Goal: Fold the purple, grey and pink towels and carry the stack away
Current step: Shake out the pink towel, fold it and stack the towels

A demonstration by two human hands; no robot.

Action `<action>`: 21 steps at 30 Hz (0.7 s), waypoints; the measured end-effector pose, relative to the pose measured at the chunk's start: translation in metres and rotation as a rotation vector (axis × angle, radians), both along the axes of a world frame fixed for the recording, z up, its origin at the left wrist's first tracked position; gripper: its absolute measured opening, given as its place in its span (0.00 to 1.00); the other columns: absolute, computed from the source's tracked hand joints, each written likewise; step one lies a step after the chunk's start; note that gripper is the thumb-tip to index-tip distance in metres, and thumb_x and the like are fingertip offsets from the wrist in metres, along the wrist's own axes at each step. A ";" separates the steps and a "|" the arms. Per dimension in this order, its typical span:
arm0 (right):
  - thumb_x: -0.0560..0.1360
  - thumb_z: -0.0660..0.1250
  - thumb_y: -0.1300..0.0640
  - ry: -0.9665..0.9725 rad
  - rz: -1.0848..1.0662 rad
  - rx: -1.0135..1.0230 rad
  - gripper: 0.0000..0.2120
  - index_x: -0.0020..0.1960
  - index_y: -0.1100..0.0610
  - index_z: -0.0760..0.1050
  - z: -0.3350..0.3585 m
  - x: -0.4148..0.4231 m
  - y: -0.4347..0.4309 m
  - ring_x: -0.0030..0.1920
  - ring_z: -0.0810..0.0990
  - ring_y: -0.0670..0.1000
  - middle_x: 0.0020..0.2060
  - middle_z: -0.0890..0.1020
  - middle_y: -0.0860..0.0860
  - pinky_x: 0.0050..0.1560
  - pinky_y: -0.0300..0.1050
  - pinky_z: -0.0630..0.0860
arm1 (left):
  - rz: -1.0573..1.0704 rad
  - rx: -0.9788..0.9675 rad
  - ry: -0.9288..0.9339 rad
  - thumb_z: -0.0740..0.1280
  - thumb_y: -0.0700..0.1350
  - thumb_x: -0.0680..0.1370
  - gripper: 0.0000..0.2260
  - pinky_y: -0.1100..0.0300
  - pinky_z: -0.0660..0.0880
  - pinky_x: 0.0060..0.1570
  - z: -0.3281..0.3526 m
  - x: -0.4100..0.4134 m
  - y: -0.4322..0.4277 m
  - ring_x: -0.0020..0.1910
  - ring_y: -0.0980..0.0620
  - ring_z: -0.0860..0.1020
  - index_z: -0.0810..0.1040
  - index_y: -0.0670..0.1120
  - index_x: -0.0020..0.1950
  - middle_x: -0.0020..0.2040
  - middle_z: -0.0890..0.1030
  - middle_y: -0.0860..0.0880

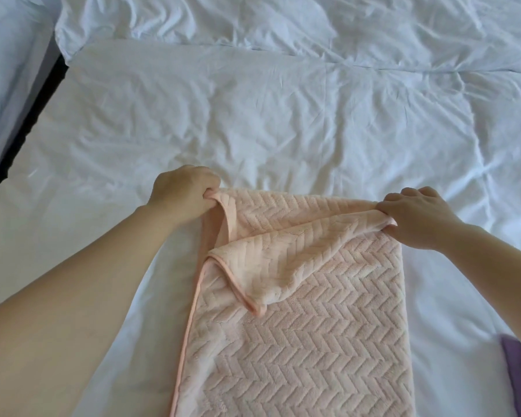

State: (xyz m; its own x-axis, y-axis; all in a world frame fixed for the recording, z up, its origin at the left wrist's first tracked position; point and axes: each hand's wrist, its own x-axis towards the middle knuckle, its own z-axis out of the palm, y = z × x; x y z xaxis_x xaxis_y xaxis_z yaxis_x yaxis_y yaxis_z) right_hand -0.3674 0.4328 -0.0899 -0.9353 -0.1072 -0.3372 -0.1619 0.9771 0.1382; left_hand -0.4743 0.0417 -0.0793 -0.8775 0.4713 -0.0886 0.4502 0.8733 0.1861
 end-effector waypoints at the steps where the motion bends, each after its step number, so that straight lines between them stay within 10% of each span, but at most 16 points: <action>1: 0.74 0.62 0.44 0.015 -0.015 0.008 0.12 0.57 0.42 0.73 -0.001 0.002 -0.001 0.56 0.73 0.48 0.50 0.77 0.40 0.58 0.46 0.63 | 0.092 0.050 0.013 0.63 0.40 0.69 0.12 0.61 0.55 0.30 -0.003 0.000 -0.002 0.35 0.48 0.69 0.62 0.51 0.30 0.30 0.68 0.53; 7: 0.74 0.64 0.48 0.043 -0.147 -0.060 0.14 0.59 0.46 0.75 -0.008 0.007 -0.004 0.56 0.73 0.53 0.52 0.78 0.45 0.56 0.50 0.65 | 0.461 0.301 -0.335 0.57 0.40 0.78 0.14 0.51 0.75 0.47 -0.014 0.002 -0.008 0.48 0.43 0.78 0.78 0.52 0.56 0.52 0.81 0.46; 11: 0.73 0.65 0.51 0.007 -0.174 -0.156 0.16 0.61 0.46 0.74 -0.002 0.002 -0.003 0.58 0.72 0.54 0.57 0.77 0.45 0.57 0.52 0.64 | 0.648 0.610 -0.538 0.59 0.43 0.77 0.11 0.49 0.74 0.53 -0.011 0.008 -0.003 0.47 0.45 0.78 0.75 0.58 0.50 0.58 0.77 0.40; 14: 0.74 0.65 0.48 0.001 -0.153 -0.149 0.14 0.59 0.44 0.74 0.005 -0.003 0.003 0.58 0.71 0.53 0.56 0.78 0.44 0.58 0.53 0.63 | 0.397 0.296 -0.108 0.66 0.62 0.72 0.12 0.52 0.68 0.58 -0.008 0.026 0.004 0.57 0.50 0.72 0.77 0.57 0.48 0.59 0.70 0.49; 21: 0.70 0.69 0.41 0.007 -0.198 -0.145 0.13 0.50 0.47 0.77 0.010 -0.008 -0.002 0.55 0.72 0.54 0.44 0.73 0.44 0.55 0.51 0.62 | -0.271 0.246 -0.317 0.64 0.79 0.54 0.37 0.55 0.66 0.61 -0.017 0.098 0.028 0.54 0.55 0.67 0.69 0.54 0.51 0.54 0.66 0.56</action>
State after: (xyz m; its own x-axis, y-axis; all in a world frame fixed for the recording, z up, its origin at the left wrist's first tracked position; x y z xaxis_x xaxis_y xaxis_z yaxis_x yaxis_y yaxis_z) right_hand -0.3751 0.4305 -0.0803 -0.9453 0.0314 -0.3247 0.0350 0.9994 -0.0050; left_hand -0.3760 0.0698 -0.0964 -0.6683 0.7194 -0.1892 0.5430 0.6456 0.5369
